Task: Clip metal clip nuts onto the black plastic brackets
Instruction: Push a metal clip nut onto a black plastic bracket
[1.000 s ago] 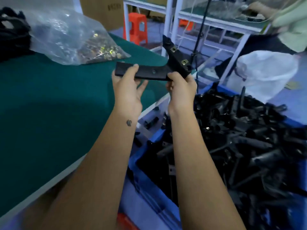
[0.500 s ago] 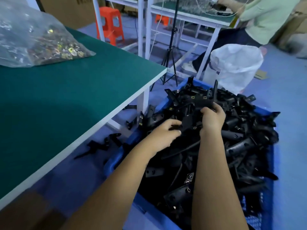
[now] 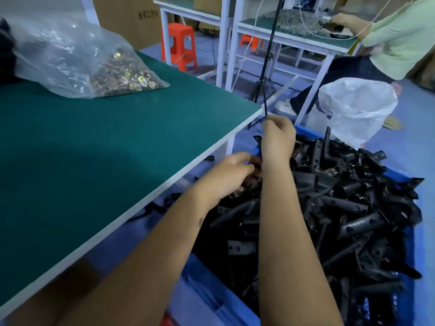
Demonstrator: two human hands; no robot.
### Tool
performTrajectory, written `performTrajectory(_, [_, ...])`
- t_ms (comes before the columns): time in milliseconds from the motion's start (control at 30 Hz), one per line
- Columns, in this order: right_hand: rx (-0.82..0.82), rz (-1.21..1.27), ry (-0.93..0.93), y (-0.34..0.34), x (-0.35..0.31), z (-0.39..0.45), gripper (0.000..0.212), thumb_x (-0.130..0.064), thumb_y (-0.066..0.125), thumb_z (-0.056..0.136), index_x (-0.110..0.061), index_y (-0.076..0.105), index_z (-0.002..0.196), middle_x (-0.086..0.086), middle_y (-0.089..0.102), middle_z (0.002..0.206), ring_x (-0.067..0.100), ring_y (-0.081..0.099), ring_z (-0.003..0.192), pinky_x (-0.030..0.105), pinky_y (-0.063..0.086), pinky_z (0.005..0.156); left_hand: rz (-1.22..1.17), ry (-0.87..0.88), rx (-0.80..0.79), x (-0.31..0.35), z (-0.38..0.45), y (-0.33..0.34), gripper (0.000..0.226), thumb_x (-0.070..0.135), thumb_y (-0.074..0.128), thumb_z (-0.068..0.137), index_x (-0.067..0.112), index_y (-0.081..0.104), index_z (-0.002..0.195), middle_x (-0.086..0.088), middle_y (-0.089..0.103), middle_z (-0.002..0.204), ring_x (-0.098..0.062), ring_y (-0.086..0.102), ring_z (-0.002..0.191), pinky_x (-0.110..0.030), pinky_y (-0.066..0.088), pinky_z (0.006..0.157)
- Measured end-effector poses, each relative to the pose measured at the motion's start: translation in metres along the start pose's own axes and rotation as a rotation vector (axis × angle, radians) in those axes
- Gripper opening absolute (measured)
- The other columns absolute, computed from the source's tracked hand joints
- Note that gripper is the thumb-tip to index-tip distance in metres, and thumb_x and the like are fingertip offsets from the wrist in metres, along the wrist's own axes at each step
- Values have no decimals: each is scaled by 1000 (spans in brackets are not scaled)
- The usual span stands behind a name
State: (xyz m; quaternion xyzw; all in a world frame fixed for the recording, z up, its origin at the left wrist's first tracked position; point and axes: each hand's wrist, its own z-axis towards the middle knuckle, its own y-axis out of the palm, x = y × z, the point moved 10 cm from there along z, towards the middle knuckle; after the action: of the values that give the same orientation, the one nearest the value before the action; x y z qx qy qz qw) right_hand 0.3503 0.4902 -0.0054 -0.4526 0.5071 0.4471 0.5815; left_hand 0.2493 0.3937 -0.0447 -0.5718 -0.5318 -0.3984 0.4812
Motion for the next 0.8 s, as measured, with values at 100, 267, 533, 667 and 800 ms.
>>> performTrajectory(100, [-119, 93, -23, 51, -30, -19, 16, -9, 51, 92, -12, 67, 97, -7, 59, 83, 10, 53, 75, 32, 44, 74, -62, 108, 144, 40, -15, -51, 24, 10, 48, 100, 24, 59, 85, 8, 61, 72, 4, 52, 49, -15, 36, 47])
performTrajectory(267, [-284, 266, -94, 131, -87, -59, 23, -4, 53, 90, -17, 60, 72, -1, 56, 75, 16, 53, 76, 35, 46, 72, -93, 73, 294, 46, -51, -140, 17, 21, 48, 102, 27, 60, 92, -1, 61, 92, -7, 49, 60, -23, 27, 53])
performTrajectory(533, [-824, 21, -237, 302, -99, -189, 17, -12, 52, 85, -13, 56, 68, 5, 52, 71, 20, 47, 72, 34, 41, 69, -164, -6, 738, -2, -131, -288, 25, 12, 44, 96, 22, 56, 77, 7, 62, 64, -9, 42, 51, -24, 24, 51])
performTrajectory(667, [-1035, -4, -325, 364, -104, -268, 20, -18, 52, 89, -24, 62, 72, -11, 62, 77, 10, 59, 79, 29, 48, 74, -183, 105, 1083, -14, -207, -365, 26, 10, 46, 92, 24, 65, 81, 12, 63, 60, -7, 52, 53, -21, 38, 51])
performTrajectory(800, [-1204, -81, -375, 406, -95, -328, 17, -30, 48, 96, -26, 62, 88, -7, 61, 80, 9, 55, 69, 29, 42, 61, -427, 373, 1319, -35, -286, -426, 31, 3, 40, 97, 15, 60, 76, -3, 61, 75, -9, 52, 56, -21, 40, 51])
